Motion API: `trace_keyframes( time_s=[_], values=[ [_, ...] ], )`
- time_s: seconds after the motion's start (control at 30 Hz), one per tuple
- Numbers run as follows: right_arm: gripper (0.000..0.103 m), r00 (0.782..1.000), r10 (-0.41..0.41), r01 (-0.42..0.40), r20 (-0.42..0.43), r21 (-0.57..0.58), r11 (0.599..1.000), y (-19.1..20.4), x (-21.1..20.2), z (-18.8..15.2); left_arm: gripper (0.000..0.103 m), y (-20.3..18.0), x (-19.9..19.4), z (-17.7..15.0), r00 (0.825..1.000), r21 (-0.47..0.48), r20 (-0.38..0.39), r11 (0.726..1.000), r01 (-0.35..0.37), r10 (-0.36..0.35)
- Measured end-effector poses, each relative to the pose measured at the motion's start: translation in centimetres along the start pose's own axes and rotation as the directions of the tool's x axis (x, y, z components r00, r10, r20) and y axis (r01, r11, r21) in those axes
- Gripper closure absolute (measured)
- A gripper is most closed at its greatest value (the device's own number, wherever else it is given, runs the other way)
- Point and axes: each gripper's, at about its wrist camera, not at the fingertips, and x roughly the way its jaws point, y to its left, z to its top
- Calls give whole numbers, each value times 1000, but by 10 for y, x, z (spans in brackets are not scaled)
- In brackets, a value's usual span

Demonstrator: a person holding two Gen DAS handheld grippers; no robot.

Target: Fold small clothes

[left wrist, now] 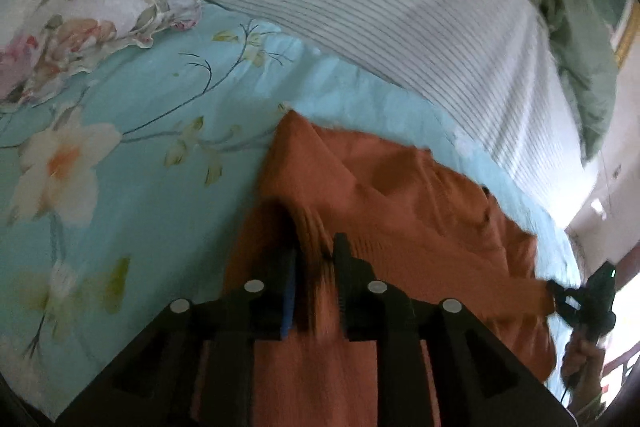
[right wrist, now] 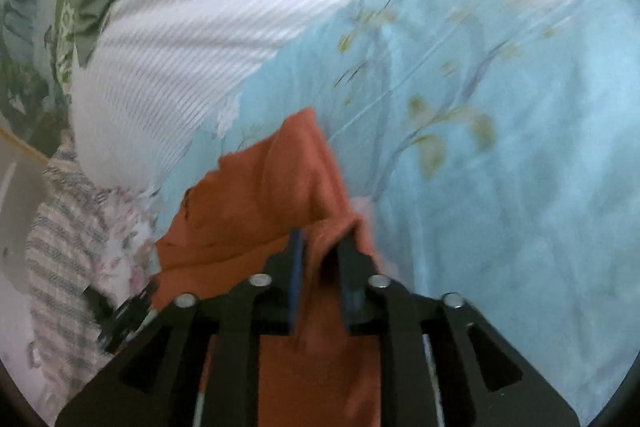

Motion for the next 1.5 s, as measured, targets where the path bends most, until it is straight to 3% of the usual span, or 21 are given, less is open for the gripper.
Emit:
trace_keyframes(
  time_s=[0.03, 0.1, 0.2, 0.27, 0.37, 0.43, 0.53, 0.6, 0.63, 0.7, 0.77, 0.83, 0.93, 1.13, 1.37, 1.5],
  values=[
    [80, 1000, -2, 3, 18, -30, 1000, 6, -7, -5, 85, -8, -8, -11, 1000, 24, -7, 999, 25, -25],
    [80, 999, 35, -38, -26, -129, 991, 30, -6, -22, 85, -24, -15, -28, 997, 64, -42, 995, 71, -69],
    [80, 977, 54, -117, -204, -315, 942, 75, 26, -57, 85, -57, -8, -62, 981, 152, -147, 977, 151, -129],
    [80, 952, -7, -131, -307, -426, 895, 98, 52, -80, 85, -74, 10, -77, 970, 189, -216, 970, 151, -109],
    [85, 942, -147, -40, -303, -535, 844, 106, 81, -86, 86, -81, 31, -70, 972, 217, -228, 971, 100, -50],
    [86, 956, -147, 1, -253, -499, 866, 99, 86, -64, 94, -77, 41, -54, 971, 189, -236, 979, 79, -33],
    [88, 977, -167, 94, -134, -432, 897, 86, 85, -19, 95, -66, 55, -14, 983, 157, -184, 988, 2, 27],
    [87, 971, -238, 209, -27, -388, 897, 76, 78, 9, 95, -59, 60, 10, 989, 135, -137, 990, -44, 63],
    [87, 971, -238, 228, 14, -352, 908, 69, 72, 23, 95, -52, 61, 26, 991, 108, -109, 992, -65, 77],
    [87, 969, -242, 247, 57, -302, 921, 60, 63, 36, 87, -43, 63, 47, 992, 65, -74, 993, -95, 99],
    [87, 968, -235, 250, 86, -267, 931, 55, 49, 38, 63, -28, 56, 61, 992, 5, -21, 993, -121, 121],
    [85, 969, -226, 244, 94, -264, 933, 57, 41, 31, 61, -14, 44, 64, 992, -46, 14, 991, -128, 129],
    [84, 979, -194, 204, 65, -262, 943, 57, 28, 11, 61, -1, 26, 49, 994, -82, 18, 991, -101, 103],
    [84, 992, -125, 115, -24, -249, 962, 58, 17, -51, 60, 0, -30, -29, 1000, -125, 14, 992, -21, 22],
    [84, 995, -44, 25, -94, -191, 981, 60, 11, -103, 54, 1, -70, -108, 999, -251, 5, 968, 32, -32],
    [72, 995, -9, -8, -100, -173, 985, 65, 1, -117, 51, 6, -78, -134, 999, -317, -4, 948, 41, -44]
  ],
)
